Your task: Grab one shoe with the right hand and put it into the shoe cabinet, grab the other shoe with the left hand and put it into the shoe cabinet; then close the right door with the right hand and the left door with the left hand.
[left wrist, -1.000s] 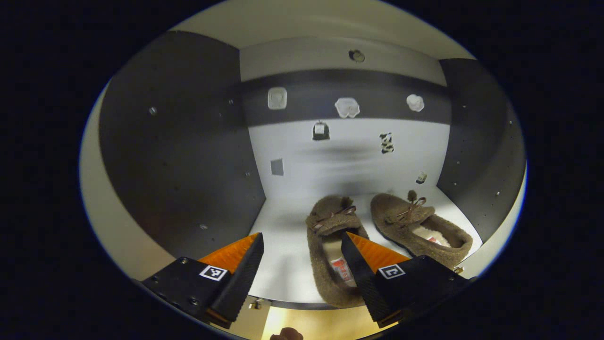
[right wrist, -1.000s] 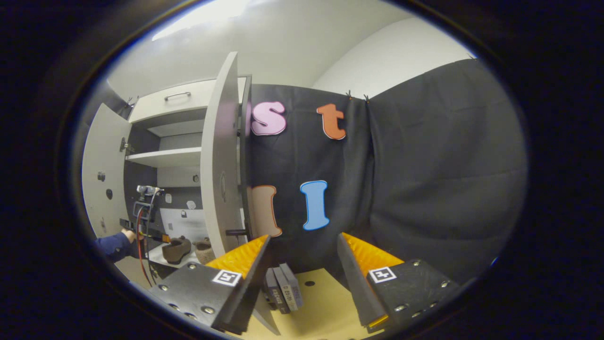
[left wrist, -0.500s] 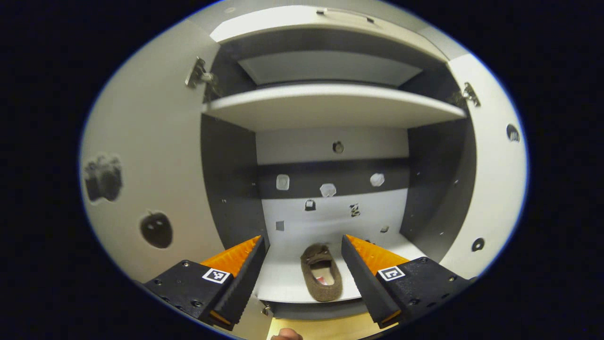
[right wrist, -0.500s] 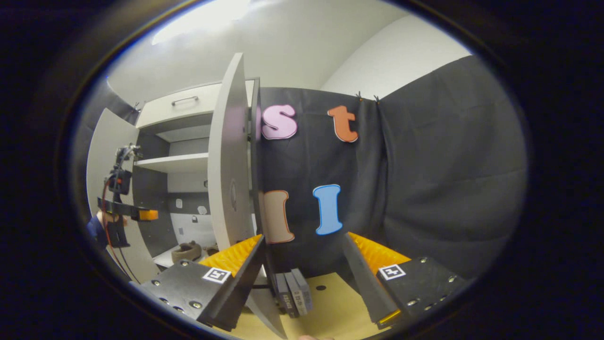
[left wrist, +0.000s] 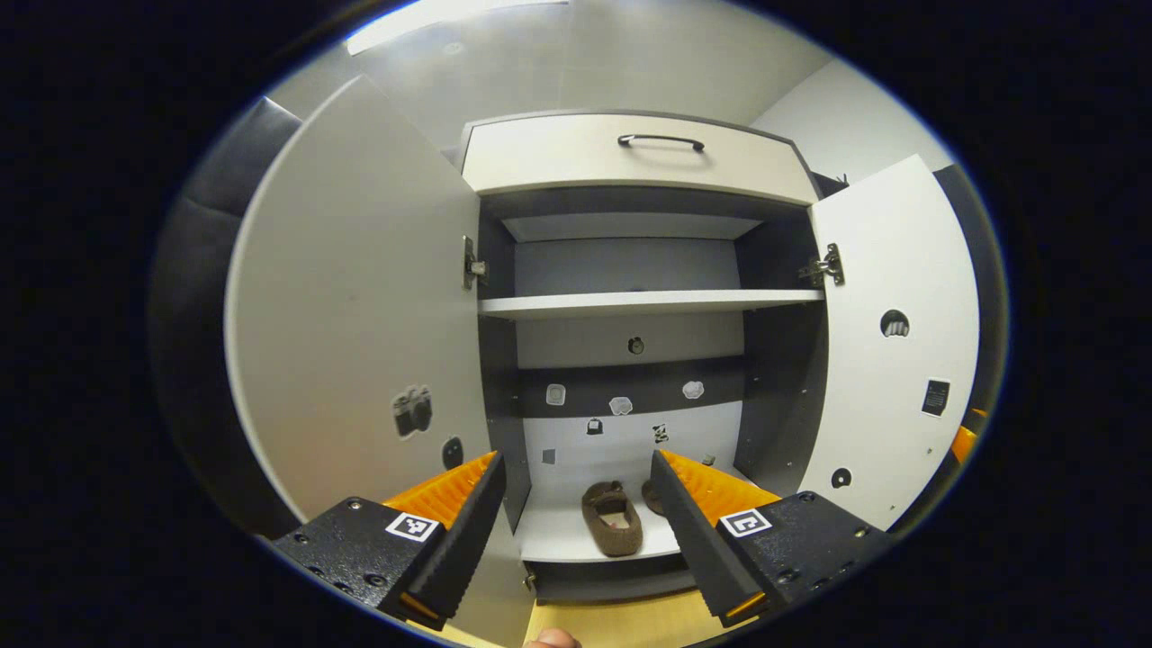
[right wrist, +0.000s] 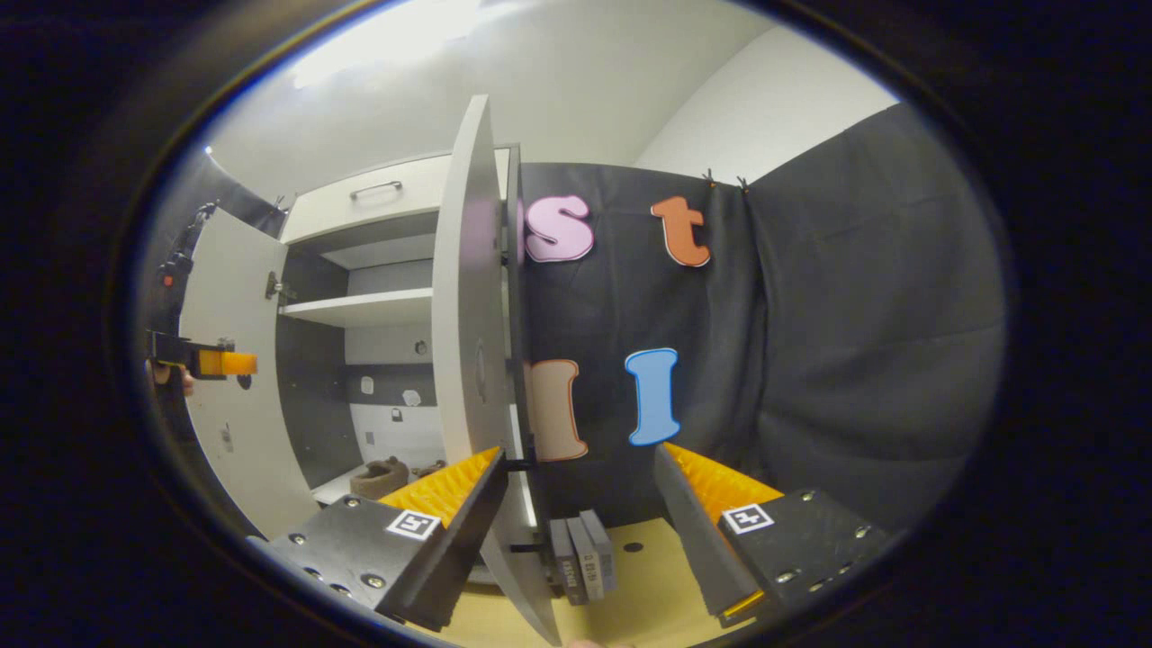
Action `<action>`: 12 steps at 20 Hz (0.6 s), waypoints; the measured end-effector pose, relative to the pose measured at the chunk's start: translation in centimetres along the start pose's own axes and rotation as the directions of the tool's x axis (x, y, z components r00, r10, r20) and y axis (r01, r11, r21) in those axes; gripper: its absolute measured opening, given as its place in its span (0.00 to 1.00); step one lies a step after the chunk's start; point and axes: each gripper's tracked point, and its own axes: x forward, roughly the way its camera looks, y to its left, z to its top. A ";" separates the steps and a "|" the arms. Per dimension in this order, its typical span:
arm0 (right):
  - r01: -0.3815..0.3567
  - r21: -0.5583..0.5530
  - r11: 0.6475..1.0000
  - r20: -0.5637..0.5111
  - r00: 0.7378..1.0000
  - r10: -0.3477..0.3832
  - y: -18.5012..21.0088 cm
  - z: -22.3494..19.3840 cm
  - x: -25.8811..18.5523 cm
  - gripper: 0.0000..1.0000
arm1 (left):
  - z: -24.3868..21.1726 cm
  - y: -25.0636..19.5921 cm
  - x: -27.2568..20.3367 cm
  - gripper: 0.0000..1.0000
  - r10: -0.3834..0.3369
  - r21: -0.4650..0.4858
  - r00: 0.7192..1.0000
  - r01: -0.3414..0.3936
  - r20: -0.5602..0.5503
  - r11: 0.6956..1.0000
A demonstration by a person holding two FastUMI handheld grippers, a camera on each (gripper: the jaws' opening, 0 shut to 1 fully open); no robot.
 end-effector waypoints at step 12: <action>-0.056 -0.011 0.998 0.011 0.998 0.056 2.4 -0.1 0.2 0.96 | 2.0 4.8 -9.3 0.98 0.094 -0.025 0.995 -0.093 0.034 0.995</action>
